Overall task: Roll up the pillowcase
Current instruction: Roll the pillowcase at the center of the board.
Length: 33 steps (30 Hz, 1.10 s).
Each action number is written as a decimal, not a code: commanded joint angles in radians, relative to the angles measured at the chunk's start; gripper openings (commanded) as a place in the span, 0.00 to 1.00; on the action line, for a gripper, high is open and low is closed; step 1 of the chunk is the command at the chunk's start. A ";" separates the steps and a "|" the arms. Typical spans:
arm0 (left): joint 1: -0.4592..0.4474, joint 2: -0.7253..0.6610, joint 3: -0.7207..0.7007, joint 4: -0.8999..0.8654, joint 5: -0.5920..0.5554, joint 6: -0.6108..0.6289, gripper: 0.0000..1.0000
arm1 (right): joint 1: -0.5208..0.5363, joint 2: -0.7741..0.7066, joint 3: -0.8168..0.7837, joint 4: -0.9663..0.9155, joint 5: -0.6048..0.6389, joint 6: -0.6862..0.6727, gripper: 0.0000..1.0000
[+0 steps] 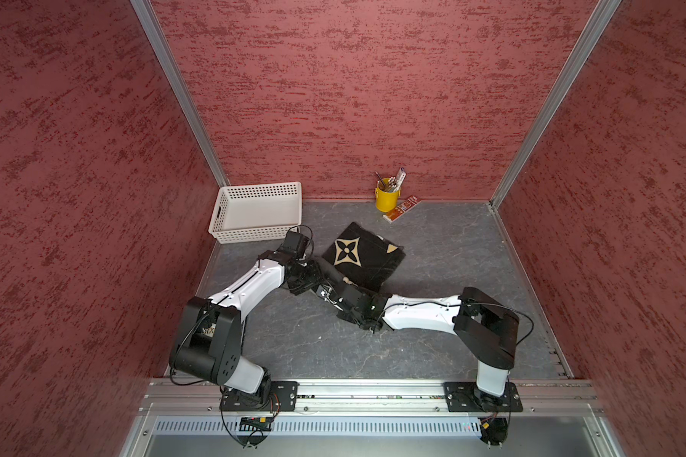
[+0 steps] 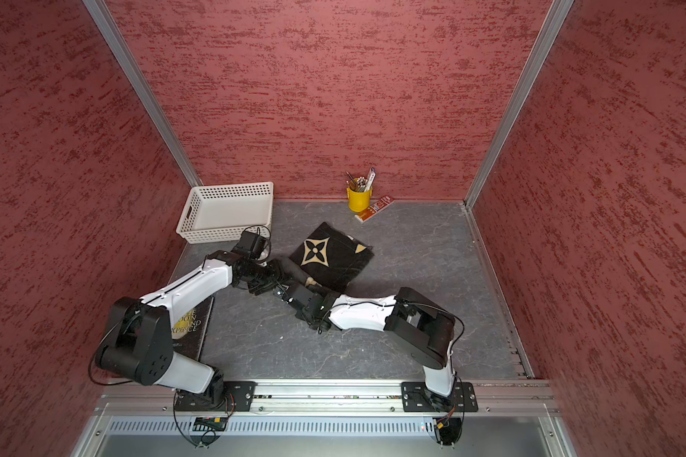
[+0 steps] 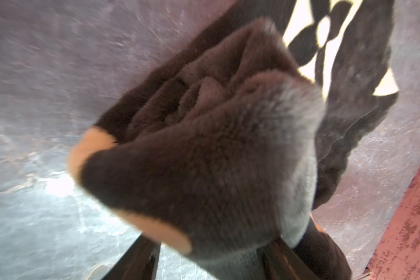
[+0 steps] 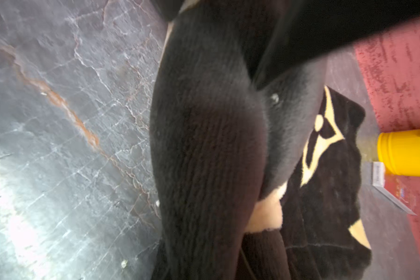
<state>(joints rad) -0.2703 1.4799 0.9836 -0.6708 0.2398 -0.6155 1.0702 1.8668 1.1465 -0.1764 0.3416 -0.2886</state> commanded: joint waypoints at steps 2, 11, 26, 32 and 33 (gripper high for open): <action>0.045 -0.088 0.063 -0.034 0.005 0.014 0.67 | -0.095 -0.051 -0.011 -0.093 -0.278 0.124 0.10; 0.016 -0.093 0.075 0.032 0.037 0.049 0.66 | -0.392 -0.003 0.052 -0.138 -0.857 0.288 0.12; -0.090 0.264 0.252 0.136 0.054 0.046 0.70 | -0.577 0.198 0.176 -0.131 -1.240 0.449 0.34; -0.095 0.338 0.286 0.121 0.055 0.045 0.68 | -0.566 0.052 0.130 -0.147 -1.024 0.420 0.70; -0.096 0.337 0.282 0.123 0.053 0.043 0.68 | -0.557 0.004 0.114 -0.150 -0.953 0.398 0.73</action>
<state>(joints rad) -0.3595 1.7992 1.2572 -0.5648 0.2947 -0.5858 0.4946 1.9869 1.2903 -0.2928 -0.7689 0.1387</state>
